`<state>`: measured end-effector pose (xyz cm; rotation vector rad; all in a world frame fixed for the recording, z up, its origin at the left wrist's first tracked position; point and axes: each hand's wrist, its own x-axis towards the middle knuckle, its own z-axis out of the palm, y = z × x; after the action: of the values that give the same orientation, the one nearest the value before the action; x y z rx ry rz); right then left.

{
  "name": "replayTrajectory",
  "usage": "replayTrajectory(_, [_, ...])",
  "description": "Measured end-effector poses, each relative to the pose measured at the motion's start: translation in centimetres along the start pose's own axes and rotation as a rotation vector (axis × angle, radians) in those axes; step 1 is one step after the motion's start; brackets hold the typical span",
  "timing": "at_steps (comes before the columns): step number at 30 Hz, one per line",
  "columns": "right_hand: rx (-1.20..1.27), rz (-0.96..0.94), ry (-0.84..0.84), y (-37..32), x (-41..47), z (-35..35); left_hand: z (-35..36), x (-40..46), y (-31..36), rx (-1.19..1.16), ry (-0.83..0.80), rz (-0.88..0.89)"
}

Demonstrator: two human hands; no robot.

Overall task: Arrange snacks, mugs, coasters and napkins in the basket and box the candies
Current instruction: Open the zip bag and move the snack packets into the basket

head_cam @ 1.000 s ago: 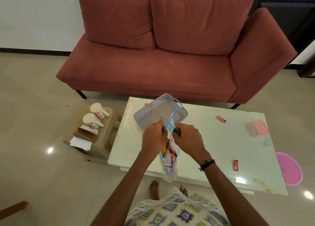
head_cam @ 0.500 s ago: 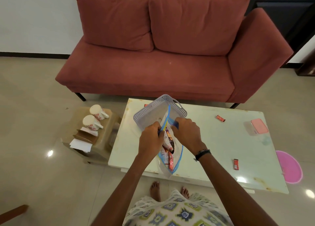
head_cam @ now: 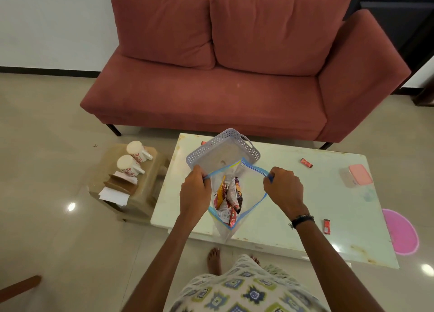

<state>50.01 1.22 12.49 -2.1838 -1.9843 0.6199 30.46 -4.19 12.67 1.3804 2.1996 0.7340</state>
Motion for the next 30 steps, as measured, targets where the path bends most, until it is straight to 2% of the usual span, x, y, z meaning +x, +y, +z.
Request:
replayTrajectory(4, [-0.009,0.032,0.011,0.4,-0.5,0.6,0.3,-0.2,0.1,-0.035,-0.014,0.024])
replayTrajectory(6, [0.004,0.005,0.071,0.2,-0.9,0.9,0.3,-0.3,0.3,-0.068,-0.021,0.033])
replayTrajectory(10, [0.036,-0.304,0.224,-1.9,-2.8,1.5,0.4,-0.3,0.4,-0.099,-0.03,0.04])
replayTrajectory(12, [-0.031,-0.43,0.135,-3.3,-3.6,2.3,0.4,-0.3,0.4,-0.103,-0.031,0.045])
replayTrajectory(15, [-0.212,-0.542,-0.15,-5.1,-3.4,4.6,0.1,-0.3,0.5,-0.105,-0.039,0.045])
replayTrajectory(17, [-0.276,-0.612,-0.238,-6.1,-2.6,6.3,-0.1,-0.3,0.5,-0.109,-0.05,0.042])
replayTrajectory(19, [-0.356,-0.673,-0.253,-6.7,-1.6,8.0,-0.4,-0.3,0.4,-0.114,-0.067,0.033])
replayTrajectory(21, [-0.436,-0.756,-0.173,-7.0,-1.0,9.4,-0.8,-0.3,0.3,-0.119,-0.082,0.027])
replayTrajectory(24, [-0.609,-0.775,-0.198,-7.1,0.0,11.4,-1.6,-0.2,-0.1,-0.129,-0.094,0.037])
replayTrajectory(30, [-0.602,-0.857,-0.18,-7.4,1.7,13.0,-3.0,-0.2,-0.5,-0.181,-0.116,0.064])
